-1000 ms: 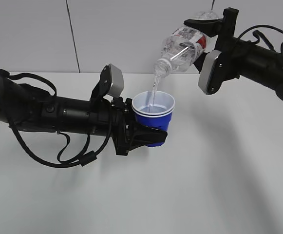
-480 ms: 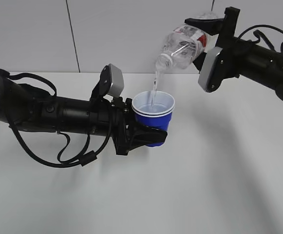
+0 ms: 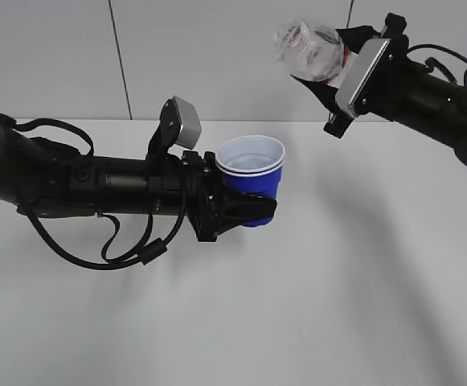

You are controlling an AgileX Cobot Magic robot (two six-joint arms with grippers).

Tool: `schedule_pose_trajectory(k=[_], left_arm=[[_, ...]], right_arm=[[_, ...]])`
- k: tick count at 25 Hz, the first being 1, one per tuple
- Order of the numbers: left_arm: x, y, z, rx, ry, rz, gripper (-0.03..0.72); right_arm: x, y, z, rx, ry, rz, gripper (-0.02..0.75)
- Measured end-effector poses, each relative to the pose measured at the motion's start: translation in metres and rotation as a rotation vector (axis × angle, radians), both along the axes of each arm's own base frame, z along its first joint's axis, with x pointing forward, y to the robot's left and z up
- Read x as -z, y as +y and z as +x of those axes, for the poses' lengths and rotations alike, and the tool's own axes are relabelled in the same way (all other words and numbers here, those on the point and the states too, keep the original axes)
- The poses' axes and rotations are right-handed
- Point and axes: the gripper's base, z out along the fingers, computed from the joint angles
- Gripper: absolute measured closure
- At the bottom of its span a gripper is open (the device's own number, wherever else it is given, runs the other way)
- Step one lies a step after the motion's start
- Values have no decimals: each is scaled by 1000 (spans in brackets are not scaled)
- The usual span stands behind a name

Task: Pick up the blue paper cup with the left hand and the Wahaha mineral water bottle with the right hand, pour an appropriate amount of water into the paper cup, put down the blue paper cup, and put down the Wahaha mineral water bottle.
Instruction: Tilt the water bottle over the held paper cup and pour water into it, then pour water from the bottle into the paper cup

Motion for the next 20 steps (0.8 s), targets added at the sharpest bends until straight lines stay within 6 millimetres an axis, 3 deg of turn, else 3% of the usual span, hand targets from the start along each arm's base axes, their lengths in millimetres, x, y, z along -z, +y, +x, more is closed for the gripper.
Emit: schedule_pose_trajectory(k=[9, 15, 20], left_arm=[[1, 1, 2, -18, -4, 10, 246], [1, 2, 4, -43, 1, 8, 246], [0, 14, 14, -104, 5, -6, 246]], right_arm=[[0, 0, 0, -42, 356, 382, 267], [10, 3, -2, -60, 540, 415, 267], [13, 6, -6, -93, 625, 432, 267]])
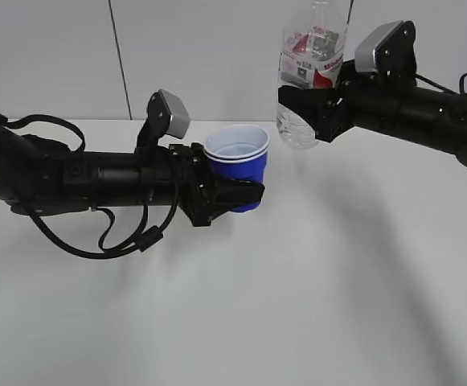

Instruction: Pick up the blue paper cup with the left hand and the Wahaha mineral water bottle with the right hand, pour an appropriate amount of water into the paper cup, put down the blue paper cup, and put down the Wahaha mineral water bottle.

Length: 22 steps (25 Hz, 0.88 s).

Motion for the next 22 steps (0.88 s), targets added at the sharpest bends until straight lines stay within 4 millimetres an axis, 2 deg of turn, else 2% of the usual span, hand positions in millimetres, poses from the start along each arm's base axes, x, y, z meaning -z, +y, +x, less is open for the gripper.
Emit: schedule_pose_trajectory(k=[8, 15, 22], left_arm=[[0, 33, 20, -103, 3, -7, 246], [0, 65, 34, -184, -1, -1, 246], [2, 73, 36, -167, -91, 60, 246]], right_arm=[[1, 0, 0, -3, 29, 13, 267], [3, -8, 0, -9, 32, -18, 267], [4, -15, 0, 6, 81, 20, 267]])
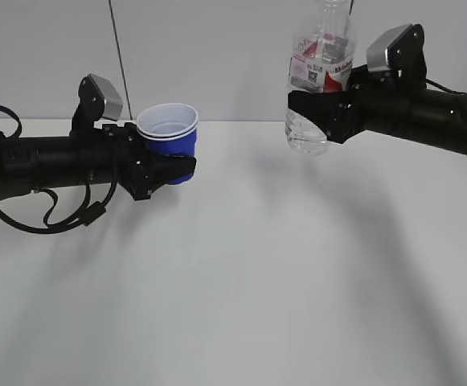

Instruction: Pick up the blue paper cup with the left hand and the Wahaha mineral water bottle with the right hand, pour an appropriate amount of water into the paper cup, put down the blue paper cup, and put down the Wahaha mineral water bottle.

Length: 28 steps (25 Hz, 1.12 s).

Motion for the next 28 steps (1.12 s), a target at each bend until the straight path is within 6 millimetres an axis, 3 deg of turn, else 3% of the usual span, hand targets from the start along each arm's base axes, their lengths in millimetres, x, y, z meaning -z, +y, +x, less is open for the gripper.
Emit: schedule_pose_trajectory(k=[6, 13, 28], left_arm=[[5, 5, 5, -66, -12, 71, 246], [9, 14, 8, -227, -27, 40, 246], [33, 40, -14, -509, -13, 27, 253]], right_arm=[[1, -12, 2, 41, 58, 45, 267], [4, -20, 4, 80, 86, 3, 267], [5, -39, 11, 315, 94, -34, 267]])
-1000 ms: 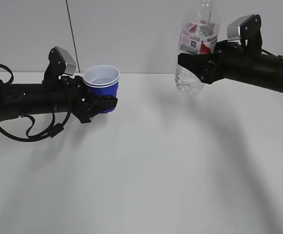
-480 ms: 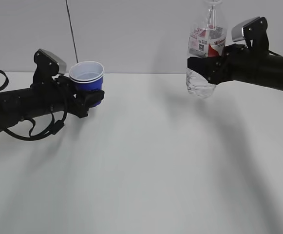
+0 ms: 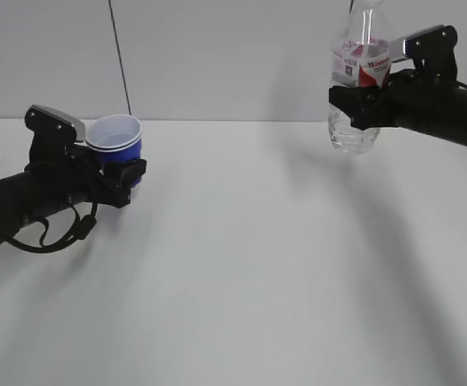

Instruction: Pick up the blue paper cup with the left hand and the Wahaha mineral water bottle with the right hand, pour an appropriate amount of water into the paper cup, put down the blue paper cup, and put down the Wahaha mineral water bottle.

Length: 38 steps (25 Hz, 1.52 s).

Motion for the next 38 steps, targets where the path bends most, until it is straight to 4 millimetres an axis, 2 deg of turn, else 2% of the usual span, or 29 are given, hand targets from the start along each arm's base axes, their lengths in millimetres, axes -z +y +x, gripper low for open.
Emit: schedule_pose_trajectory(k=[6, 15, 20, 29, 38], left_arm=[[1, 5, -5, -49, -37, -3, 253], [-1, 10, -4, -106, -57, -33, 254], [0, 11, -3, -123, -54, -37, 254], [23, 11, -5, -121, -27, -43, 254], [55, 12, -11, -124, 54, -24, 254]], right_arm=[[20, -11, -17, 145, -49, 29, 267], [38, -10, -44, 146, -81, 74, 267], [41, -8, -54, 130, -100, 103, 267], [45, -3, -62, 64, -97, 88, 267], [45, -1, -63, 36, -101, 79, 267]])
